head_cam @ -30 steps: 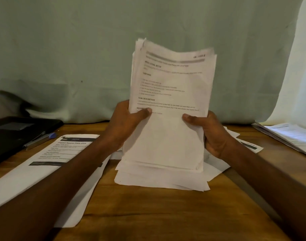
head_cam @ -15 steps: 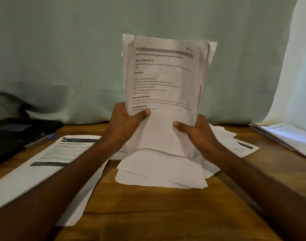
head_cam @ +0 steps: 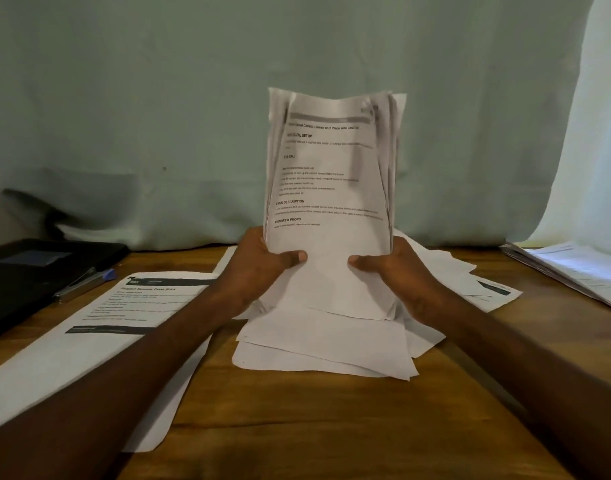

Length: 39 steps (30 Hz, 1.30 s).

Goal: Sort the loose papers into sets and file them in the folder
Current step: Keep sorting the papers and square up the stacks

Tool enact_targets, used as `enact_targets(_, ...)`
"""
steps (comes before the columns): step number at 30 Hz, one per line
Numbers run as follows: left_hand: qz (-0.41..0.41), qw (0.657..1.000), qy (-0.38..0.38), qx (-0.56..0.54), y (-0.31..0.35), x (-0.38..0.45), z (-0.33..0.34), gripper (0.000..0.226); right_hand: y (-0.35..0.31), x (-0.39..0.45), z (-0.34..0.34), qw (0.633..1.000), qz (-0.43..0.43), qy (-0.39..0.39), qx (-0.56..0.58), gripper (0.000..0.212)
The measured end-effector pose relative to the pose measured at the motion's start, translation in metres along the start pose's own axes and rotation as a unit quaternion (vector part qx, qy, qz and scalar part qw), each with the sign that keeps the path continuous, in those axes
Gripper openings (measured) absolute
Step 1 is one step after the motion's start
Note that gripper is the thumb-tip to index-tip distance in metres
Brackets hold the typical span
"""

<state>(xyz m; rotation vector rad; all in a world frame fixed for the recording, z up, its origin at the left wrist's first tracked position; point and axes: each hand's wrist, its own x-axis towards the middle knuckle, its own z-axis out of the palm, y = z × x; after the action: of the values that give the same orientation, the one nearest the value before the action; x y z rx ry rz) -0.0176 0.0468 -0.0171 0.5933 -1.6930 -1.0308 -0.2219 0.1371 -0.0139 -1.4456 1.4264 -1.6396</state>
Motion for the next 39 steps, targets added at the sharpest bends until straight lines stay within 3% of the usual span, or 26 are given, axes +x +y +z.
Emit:
enact_targets(4,-0.016,1.0,-0.014,-0.012,0.004,0.005,-0.007,0.042,-0.003,0.002,-0.003,0.999,-0.012,0.02,0.041,0.023)
enact_targets(8,-0.056,0.991,-0.101,-0.071,0.015,0.007,-0.013,0.042,-0.008,0.006,-0.012,0.995,0.014,0.008,0.102,0.029)
enact_targets(11,-0.067,0.98,-0.103,-0.16,0.024,0.009,-0.018,0.043,-0.009,0.006,-0.019,0.983,0.062,-0.087,0.146,0.049)
enact_targets(14,-0.078,0.972,-0.078,-0.207,0.024,0.014,-0.027,0.045,-0.008,0.001,-0.017,0.965,0.095,-0.187,0.157,0.048)
enact_targets(17,-0.086,0.972,-0.073,-0.208,0.017,0.019,-0.036,0.052,-0.009,-0.003,-0.015,0.956,0.112,-0.222,0.156,0.046)
enact_targets(20,-0.094,0.973,-0.088,-0.19,0.015,0.015,-0.035,0.048,-0.012,-0.004,-0.015,0.949,0.117,-0.209,0.205,0.043)
enact_targets(23,-0.114,0.971,-0.121,-0.171,0.015,0.007,-0.025,0.041,-0.01,0.006,-0.024,0.95,0.111,-0.142,0.256,0.042)
enact_targets(26,-0.13,0.964,-0.155,-0.17,0.019,0.002,-0.017,0.039,-0.006,0.01,-0.03,0.949,0.124,-0.141,0.254,0.046)
enact_targets(30,-0.143,0.963,-0.1,-0.205,0.022,0.007,-0.021,0.031,0.0,0.007,-0.021,0.946,0.134,-0.167,0.243,0.043)
enact_targets(35,-0.184,0.963,0.053,-0.188,0.006,0.023,-0.041,0.035,0.001,0.005,-0.013,0.95,0.137,-0.186,0.208,0.04)
enact_targets(39,-0.196,0.963,0.094,-0.156,-0.003,0.024,-0.043,0.038,0.003,0.004,-0.011,0.954,0.146,-0.182,0.189,0.039)
